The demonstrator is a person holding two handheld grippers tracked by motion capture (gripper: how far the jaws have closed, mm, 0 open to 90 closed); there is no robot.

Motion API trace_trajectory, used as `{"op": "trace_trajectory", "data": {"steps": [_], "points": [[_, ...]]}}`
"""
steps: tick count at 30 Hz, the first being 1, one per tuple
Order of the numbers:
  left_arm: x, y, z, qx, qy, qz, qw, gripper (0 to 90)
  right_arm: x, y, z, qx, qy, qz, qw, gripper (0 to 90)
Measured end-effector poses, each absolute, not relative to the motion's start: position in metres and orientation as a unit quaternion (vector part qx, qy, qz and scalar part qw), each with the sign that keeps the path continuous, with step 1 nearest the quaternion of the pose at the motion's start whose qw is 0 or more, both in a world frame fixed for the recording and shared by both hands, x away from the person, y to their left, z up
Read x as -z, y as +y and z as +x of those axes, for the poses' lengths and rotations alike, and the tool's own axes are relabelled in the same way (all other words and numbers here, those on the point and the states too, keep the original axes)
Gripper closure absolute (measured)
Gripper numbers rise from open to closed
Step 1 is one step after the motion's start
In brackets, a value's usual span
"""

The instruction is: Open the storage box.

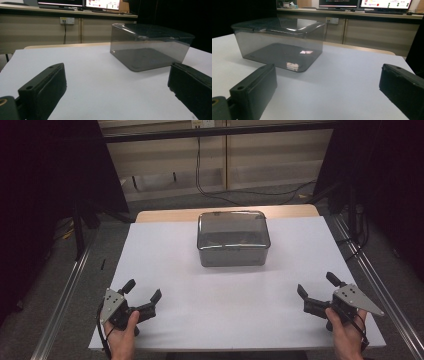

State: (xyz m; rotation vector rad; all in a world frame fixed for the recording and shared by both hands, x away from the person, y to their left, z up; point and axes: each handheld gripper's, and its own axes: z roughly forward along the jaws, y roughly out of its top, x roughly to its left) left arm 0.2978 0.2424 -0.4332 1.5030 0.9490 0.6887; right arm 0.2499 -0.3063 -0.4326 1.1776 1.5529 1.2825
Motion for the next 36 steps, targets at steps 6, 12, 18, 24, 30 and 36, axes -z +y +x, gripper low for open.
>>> {"op": "trace_trajectory", "data": {"steps": [6,12,18,24,30,36], "points": [[0.434,0.242,0.297,-0.29,0.409,0.645,0.576,1.9,0.434,-0.305,0.251,-0.504,0.619,0.463,0.386,0.9],[0.435,0.242,0.297,-0.29,0.417,0.644,0.572,2.3,0.435,-0.303,0.253,-0.508,0.619,0.464,0.378,0.8],[0.434,0.241,0.296,-0.292,0.419,0.647,0.566,2.6,0.436,-0.297,0.256,-0.514,0.627,0.454,0.37,0.6],[0.434,0.243,0.297,-0.291,0.419,0.646,0.569,2.7,0.435,-0.29,0.258,-0.518,0.63,0.448,0.366,0.3],[0.433,0.241,0.294,-0.278,0.408,0.646,0.582,2.8,0.434,-0.28,0.263,-0.513,0.643,0.441,0.36,0.5],[0.434,0.24,0.294,-0.281,0.408,0.65,0.576,2.8,0.431,-0.27,0.267,-0.525,0.654,0.42,0.348,0.5]]}}
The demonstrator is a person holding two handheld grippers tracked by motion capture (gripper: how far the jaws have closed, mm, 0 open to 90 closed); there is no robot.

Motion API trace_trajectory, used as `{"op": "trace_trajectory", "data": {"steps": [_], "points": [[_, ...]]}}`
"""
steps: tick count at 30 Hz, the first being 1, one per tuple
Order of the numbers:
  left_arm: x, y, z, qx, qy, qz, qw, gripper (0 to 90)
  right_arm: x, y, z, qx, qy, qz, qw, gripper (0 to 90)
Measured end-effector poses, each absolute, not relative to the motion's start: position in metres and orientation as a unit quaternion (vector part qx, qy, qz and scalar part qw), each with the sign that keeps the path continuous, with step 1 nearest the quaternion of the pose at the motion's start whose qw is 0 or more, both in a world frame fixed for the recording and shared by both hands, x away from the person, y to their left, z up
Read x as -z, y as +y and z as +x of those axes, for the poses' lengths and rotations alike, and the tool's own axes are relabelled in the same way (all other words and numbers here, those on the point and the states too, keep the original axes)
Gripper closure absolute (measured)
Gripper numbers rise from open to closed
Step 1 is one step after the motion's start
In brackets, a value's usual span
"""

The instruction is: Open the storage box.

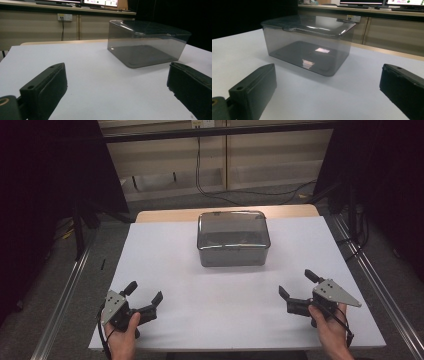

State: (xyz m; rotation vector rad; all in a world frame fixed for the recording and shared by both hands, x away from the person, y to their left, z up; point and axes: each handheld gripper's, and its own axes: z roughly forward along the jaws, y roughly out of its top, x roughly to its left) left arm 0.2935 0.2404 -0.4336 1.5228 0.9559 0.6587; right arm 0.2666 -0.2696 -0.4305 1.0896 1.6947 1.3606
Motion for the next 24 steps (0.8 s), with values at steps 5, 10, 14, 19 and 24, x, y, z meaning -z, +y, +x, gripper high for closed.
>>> {"op": "trace_trajectory", "data": {"steps": [5,10,14,19,24], "points": [[0.432,0.241,0.294,-0.288,0.411,0.648,0.574,2.8,0.429,-0.262,0.272,-0.534,0.659,0.409,0.337,0.5],[0.433,0.241,0.294,-0.287,0.413,0.646,0.574,2.9,0.425,-0.252,0.278,-0.542,0.66,0.4,0.333,0.5],[0.432,0.239,0.295,-0.29,0.411,0.647,0.574,2.9,0.424,-0.244,0.283,-0.539,0.667,0.394,0.329,0.3],[0.435,0.238,0.296,-0.284,0.411,0.653,0.57,2.9,0.424,-0.234,0.29,-0.542,0.674,0.384,0.323,0.3],[0.434,0.237,0.296,-0.285,0.41,0.651,0.572,2.9,0.421,-0.228,0.297,-0.543,0.67,0.396,0.316,1.1]]}}
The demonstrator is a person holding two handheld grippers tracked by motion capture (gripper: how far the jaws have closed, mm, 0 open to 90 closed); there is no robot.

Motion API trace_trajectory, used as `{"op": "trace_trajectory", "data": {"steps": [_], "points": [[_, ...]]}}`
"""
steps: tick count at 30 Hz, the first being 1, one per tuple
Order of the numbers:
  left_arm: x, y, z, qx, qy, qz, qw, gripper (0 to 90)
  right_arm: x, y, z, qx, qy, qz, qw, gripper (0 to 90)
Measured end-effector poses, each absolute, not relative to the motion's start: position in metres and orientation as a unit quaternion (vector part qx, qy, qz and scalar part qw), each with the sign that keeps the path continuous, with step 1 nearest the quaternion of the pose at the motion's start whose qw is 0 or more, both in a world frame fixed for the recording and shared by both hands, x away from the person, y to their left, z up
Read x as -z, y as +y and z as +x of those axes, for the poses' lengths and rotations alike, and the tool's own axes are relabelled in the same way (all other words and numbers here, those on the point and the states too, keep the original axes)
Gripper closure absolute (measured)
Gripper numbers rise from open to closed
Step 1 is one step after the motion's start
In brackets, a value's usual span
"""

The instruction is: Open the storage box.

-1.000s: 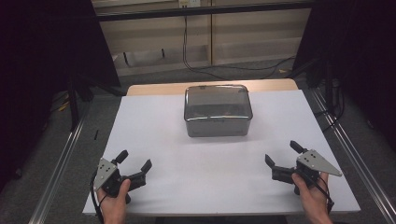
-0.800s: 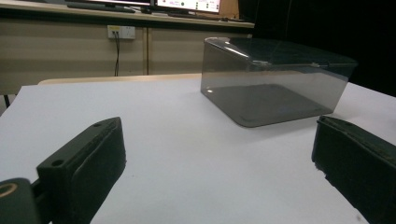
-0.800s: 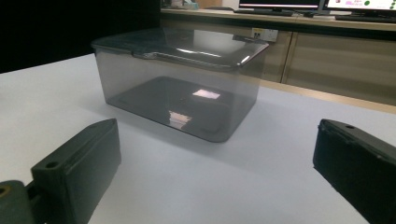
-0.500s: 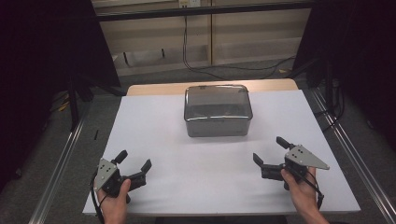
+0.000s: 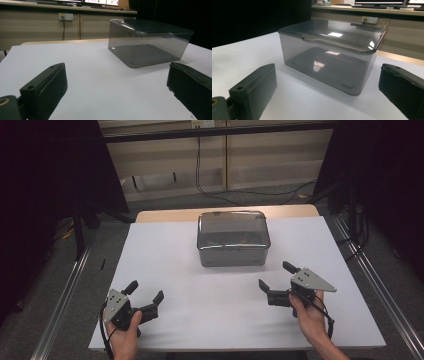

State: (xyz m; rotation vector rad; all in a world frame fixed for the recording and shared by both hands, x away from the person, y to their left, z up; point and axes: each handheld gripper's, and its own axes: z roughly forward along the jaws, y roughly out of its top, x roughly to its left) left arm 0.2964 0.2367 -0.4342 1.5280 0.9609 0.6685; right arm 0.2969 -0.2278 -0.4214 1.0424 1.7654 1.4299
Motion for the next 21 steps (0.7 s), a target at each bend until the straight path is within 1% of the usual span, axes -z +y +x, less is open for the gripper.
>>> {"op": "trace_trajectory", "data": {"steps": [9,14,20,21], "points": [[0.437,0.236,0.297,-0.277,0.413,0.656,0.568,3.7,0.417,-0.216,0.305,-0.545,0.681,0.373,0.317,1.2],[0.437,0.237,0.297,-0.283,0.413,0.656,0.565,3.8,0.413,-0.209,0.314,-0.544,0.689,0.356,0.321,1.9],[0.437,0.238,0.297,-0.279,0.415,0.657,0.564,3.8,0.409,-0.202,0.32,-0.54,0.692,0.345,0.331,2.0],[0.437,0.239,0.296,-0.276,0.415,0.661,0.562,3.8,0.408,-0.201,0.323,-0.535,0.696,0.339,0.34,2.1]]}}
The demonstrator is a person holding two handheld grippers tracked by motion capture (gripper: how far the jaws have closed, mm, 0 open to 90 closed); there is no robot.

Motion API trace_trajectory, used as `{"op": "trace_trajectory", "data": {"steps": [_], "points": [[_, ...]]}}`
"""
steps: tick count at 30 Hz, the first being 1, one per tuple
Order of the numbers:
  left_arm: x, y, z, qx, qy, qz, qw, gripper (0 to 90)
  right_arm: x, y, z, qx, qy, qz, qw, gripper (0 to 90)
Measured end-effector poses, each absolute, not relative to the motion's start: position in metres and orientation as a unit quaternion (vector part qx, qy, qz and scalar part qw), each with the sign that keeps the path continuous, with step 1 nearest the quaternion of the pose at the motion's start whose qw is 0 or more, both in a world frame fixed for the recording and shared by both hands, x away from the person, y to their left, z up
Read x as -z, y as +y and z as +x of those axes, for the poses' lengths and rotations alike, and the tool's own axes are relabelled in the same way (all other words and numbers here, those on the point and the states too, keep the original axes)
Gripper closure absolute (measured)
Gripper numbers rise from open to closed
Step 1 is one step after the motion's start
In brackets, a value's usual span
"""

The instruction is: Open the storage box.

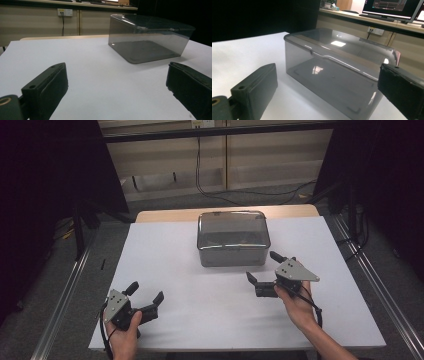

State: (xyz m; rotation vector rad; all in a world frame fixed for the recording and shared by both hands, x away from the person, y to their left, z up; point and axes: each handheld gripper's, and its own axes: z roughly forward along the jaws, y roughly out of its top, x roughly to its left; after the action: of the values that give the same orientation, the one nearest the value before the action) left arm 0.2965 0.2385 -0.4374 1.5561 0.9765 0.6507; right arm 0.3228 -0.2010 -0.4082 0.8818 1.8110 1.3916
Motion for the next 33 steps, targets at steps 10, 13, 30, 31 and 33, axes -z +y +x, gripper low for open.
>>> {"op": "trace_trajectory", "data": {"steps": [10,13,30,31,33], "points": [[0.437,0.238,0.297,-0.282,0.409,0.663,0.56,3.8,0.405,-0.191,0.334,-0.518,0.705,0.324,0.361,2.0],[0.437,0.237,0.297,-0.283,0.408,0.665,0.558,3.8,0.405,-0.187,0.337,-0.506,0.713,0.315,0.369,2.7],[0.438,0.237,0.299,-0.282,0.414,0.664,0.555,3.8,0.404,-0.162,0.355,-0.423,0.752,0.209,0.461,0.4],[0.438,0.238,0.299,-0.281,0.414,0.664,0.555,3.8,0.403,-0.16,0.356,-0.412,0.755,0.201,0.469,2.2],[0.438,0.239,0.299,-0.282,0.415,0.663,0.555,3.8,0.403,-0.156,0.357,-0.4,0.757,0.184,0.483,7.0]]}}
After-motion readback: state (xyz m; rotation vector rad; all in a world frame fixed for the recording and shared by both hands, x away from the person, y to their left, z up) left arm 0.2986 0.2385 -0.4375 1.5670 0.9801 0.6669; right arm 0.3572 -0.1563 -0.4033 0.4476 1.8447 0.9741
